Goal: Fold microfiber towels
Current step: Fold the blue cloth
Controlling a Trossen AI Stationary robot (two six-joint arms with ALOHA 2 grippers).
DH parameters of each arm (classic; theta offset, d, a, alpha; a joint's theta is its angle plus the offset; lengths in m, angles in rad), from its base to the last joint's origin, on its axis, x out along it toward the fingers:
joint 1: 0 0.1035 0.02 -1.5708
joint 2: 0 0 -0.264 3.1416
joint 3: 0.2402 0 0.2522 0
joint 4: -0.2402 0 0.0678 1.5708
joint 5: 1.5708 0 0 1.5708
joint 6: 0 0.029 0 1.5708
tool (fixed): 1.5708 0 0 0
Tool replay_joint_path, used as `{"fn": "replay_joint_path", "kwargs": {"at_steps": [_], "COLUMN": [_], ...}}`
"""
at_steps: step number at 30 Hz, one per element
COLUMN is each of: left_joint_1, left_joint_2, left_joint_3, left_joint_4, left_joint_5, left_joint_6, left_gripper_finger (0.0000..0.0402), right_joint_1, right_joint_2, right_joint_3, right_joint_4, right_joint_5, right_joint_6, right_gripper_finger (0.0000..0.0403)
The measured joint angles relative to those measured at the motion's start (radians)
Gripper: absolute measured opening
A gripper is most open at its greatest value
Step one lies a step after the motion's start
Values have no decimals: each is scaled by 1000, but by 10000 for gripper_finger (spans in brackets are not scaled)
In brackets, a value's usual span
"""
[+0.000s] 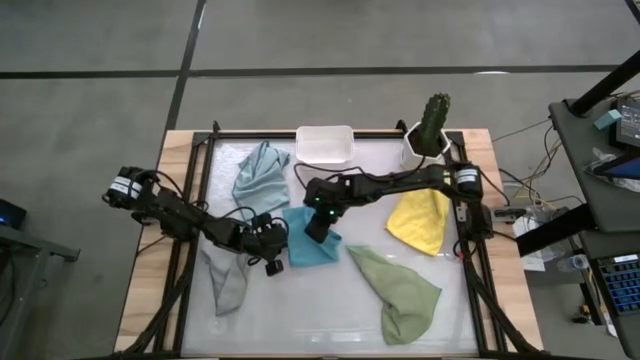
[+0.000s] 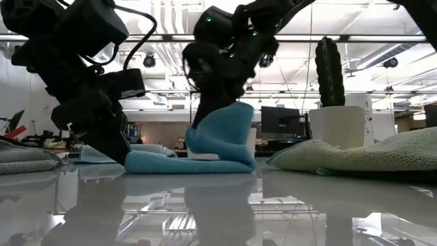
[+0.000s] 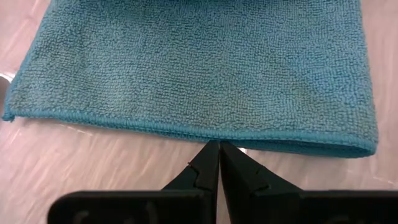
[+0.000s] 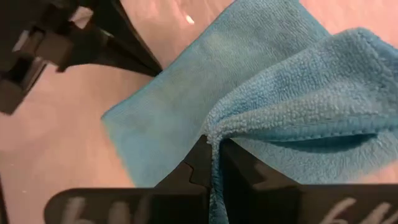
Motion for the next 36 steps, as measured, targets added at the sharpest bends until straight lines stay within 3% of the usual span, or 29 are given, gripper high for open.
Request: {"fn": "replay_joint_path", "kwargs": {"at_steps": [13, 28, 36], "left_joint_1": [0, 0, 0], "left_joint_2": [0, 2, 2], "left_joint_3": [-1, -2, -2], "left_joint_4": [4, 24, 24], "left_joint_5": [1, 5, 4], "left_joint_6": [0, 4, 3], "left_gripper_finger": [1, 1, 1], "right_joint_1": [-2, -2, 17], "right_joint_2": [66, 54, -32], "right_joint_3": [48, 47, 47], "right_joint_4": [55, 72, 58], "right_joint_5": [34, 35, 36], "right_joint_6": [-25, -42, -186], "right_gripper_finger": [20, 164, 186]}}
